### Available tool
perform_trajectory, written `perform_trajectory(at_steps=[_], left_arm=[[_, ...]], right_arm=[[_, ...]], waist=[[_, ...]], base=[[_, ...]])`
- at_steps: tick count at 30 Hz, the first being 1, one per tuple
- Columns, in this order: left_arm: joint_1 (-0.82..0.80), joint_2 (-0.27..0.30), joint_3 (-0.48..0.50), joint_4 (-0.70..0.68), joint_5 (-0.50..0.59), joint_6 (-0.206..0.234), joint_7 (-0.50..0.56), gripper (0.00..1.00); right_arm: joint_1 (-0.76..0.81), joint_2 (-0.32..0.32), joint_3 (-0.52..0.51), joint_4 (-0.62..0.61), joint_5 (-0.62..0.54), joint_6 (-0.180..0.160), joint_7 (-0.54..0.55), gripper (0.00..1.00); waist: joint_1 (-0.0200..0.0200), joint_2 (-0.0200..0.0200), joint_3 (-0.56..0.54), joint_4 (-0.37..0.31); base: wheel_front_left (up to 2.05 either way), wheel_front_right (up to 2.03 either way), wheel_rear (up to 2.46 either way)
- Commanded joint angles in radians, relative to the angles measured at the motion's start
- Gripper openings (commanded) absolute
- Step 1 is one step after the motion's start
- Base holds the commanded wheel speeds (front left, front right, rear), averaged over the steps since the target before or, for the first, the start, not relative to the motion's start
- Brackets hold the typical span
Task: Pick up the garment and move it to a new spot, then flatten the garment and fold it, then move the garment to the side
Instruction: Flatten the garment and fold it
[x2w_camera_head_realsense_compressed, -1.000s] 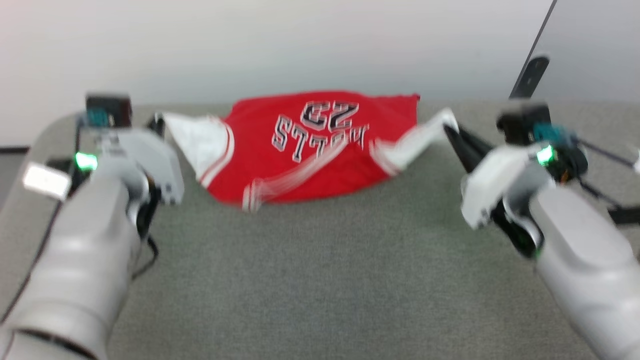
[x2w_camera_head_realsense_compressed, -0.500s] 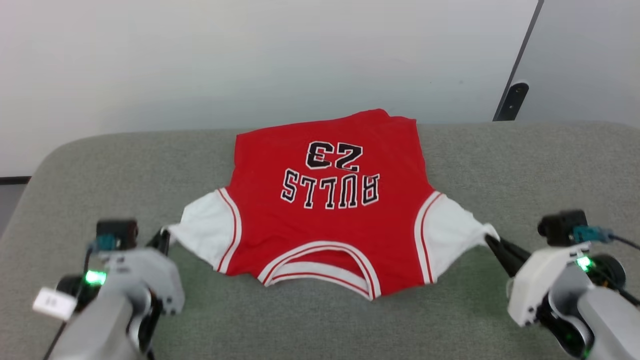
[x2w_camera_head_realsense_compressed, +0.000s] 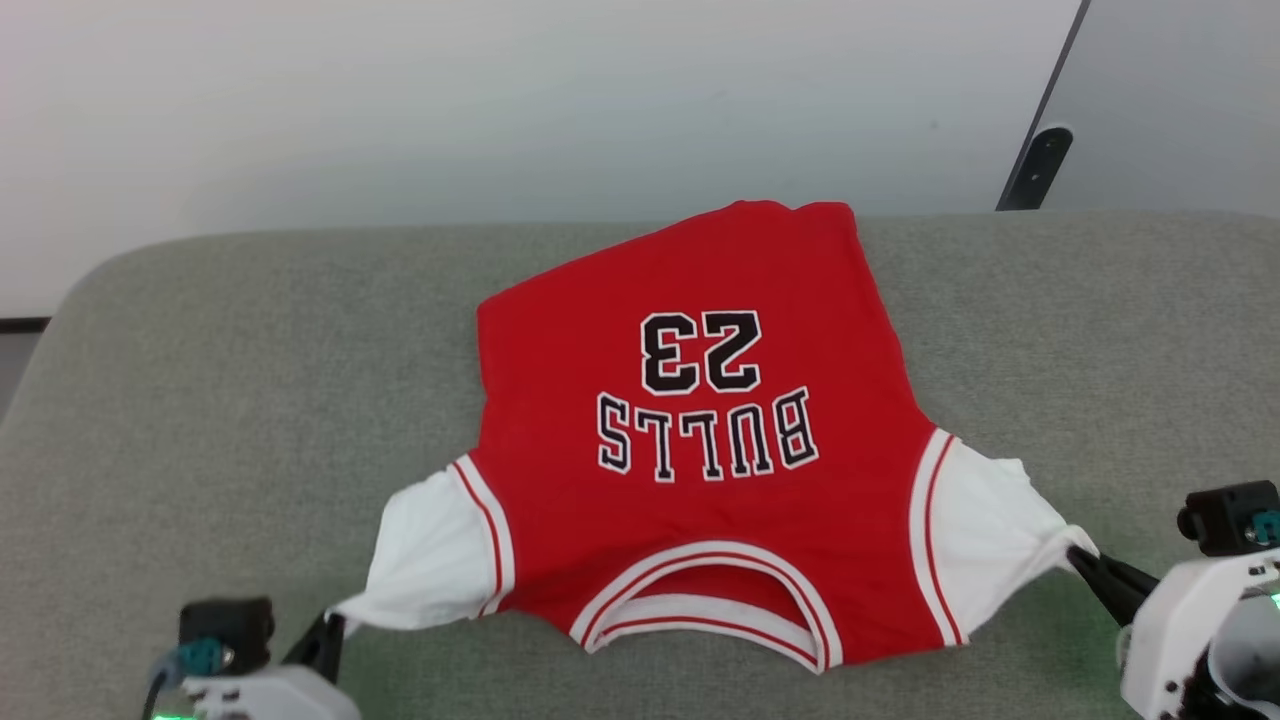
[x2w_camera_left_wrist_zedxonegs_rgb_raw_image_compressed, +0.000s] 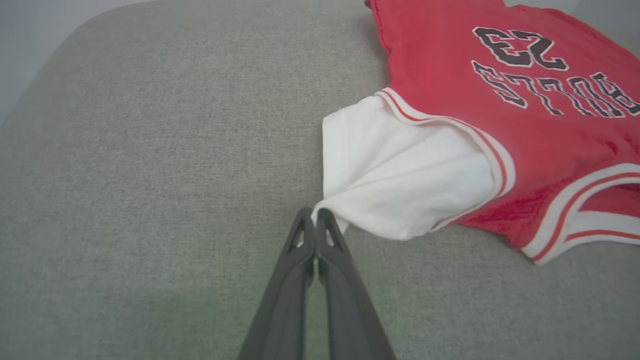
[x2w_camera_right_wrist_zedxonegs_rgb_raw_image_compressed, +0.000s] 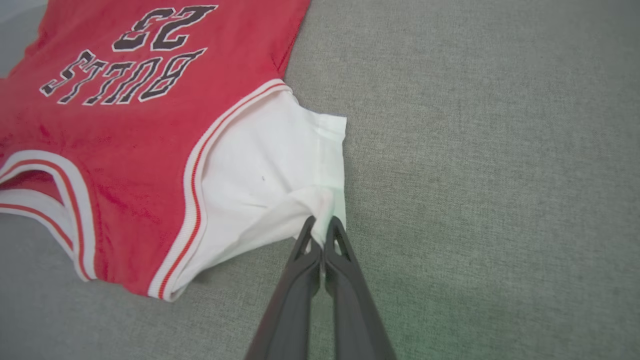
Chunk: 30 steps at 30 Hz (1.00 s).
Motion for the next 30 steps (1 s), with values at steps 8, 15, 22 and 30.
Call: perform_trajectory(at_steps=[8,15,22,30], left_arm=[[0.155,0.057,0.023,-0.219,-0.031,0.126,0.034,0.0],[0.229,0.053,0.043,-0.284,-0.051,0.173,0.01,0.0],[0.248,0.07,0.048,-0.303,-0.062,0.183,0.02,0.0],[0.23,0.064,0.034,-0.283,-0.056,0.17,0.032,0.0]], right_arm=[[0.116,-0.051,-0.045,-0.131,0.039,-0.002,0.144,0.0],[0.218,-0.077,-0.099,-0.224,0.064,-0.002,0.248,0.0],[0.264,-0.058,-0.165,-0.268,0.022,-0.002,0.31,0.0],[0.261,-0.021,-0.189,-0.266,-0.035,-0.002,0.343,0.0]], waist=[[0.0,0.0,0.013,0.016],[0.0,0.0,0.007,0.02],[0.0,0.0,0.001,0.018],[0.0,0.0,0.001,0.02]], base=[[0.0,0.0,0.0],[0.0,0.0,0.0],[0.0,0.0,0.0],[0.0,0.0,0.0]])
